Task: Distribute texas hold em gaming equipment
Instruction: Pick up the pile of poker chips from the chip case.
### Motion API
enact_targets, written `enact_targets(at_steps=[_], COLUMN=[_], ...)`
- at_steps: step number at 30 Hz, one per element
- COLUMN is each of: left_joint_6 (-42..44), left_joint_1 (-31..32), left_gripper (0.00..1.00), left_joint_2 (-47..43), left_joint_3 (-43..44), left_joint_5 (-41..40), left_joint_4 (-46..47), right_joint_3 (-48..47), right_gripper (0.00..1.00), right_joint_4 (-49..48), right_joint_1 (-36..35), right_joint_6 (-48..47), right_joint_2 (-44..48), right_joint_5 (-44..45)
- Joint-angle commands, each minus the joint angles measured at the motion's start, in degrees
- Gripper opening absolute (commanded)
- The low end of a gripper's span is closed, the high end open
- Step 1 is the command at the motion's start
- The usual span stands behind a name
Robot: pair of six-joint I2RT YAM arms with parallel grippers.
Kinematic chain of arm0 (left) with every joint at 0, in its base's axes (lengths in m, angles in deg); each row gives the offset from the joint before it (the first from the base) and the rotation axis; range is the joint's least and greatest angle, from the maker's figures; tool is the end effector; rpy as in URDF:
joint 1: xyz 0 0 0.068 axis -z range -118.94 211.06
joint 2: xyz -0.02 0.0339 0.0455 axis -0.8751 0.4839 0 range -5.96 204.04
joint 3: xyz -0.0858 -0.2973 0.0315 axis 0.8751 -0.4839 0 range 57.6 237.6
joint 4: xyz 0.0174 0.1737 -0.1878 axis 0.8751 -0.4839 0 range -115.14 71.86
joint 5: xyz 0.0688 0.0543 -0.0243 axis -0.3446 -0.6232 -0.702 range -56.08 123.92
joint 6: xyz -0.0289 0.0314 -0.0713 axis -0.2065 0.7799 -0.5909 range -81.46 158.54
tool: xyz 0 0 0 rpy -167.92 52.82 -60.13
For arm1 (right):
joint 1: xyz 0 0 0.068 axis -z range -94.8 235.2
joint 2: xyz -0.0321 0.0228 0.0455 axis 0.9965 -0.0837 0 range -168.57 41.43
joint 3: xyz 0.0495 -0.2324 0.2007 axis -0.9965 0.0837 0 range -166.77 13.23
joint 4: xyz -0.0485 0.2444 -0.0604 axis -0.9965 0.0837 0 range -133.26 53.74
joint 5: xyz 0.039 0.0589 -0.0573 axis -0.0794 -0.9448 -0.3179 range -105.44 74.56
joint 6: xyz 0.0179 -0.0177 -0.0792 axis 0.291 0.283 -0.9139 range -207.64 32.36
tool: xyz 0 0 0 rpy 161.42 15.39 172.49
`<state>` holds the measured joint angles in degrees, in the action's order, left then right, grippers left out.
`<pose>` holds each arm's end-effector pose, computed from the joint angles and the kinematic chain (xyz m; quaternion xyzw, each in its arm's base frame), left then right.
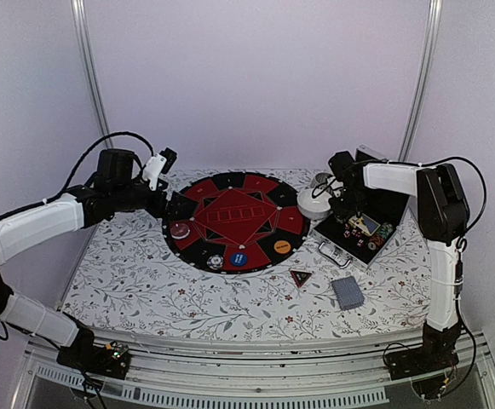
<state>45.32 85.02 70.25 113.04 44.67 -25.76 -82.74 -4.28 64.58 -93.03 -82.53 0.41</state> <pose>0.2877 -0.1427 0.3102 0.2729 0.8118 -0.1556 0.4922 0.4614 0.1524 0.1732 -0.1916 0.9518 -0.1077 0.2138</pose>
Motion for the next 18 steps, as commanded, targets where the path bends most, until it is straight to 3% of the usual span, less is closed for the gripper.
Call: enact_targets(at_steps=[1,9,18], left_joint_6=[-1.02,-1.25,-1.91], left_joint_1=[-1.09,-1.15,-1.20], left_gripper=[0.97,0.97,0.98], left_joint_2=[1.00,1.63,2.11], left_joint_3=[0.31,0.58,0.72], left_joint_5=[2.05,4.06,6.19], left_joint_4=[0.46,0.11,-0.17], right_joint_3=[0.29,0.42,3.86], right_gripper=[0.35,0.30,0.30], right_joint_4=[-0.14,-0.99,-1.68], right_joint_1=[1.39,2.15,-0.75], right_joint_6=[0.03,-0.06,1.84], right_joint_2=[-1.40,-1.90,1.46], right_joint_5=[-4.43,-8.42,-1.80])
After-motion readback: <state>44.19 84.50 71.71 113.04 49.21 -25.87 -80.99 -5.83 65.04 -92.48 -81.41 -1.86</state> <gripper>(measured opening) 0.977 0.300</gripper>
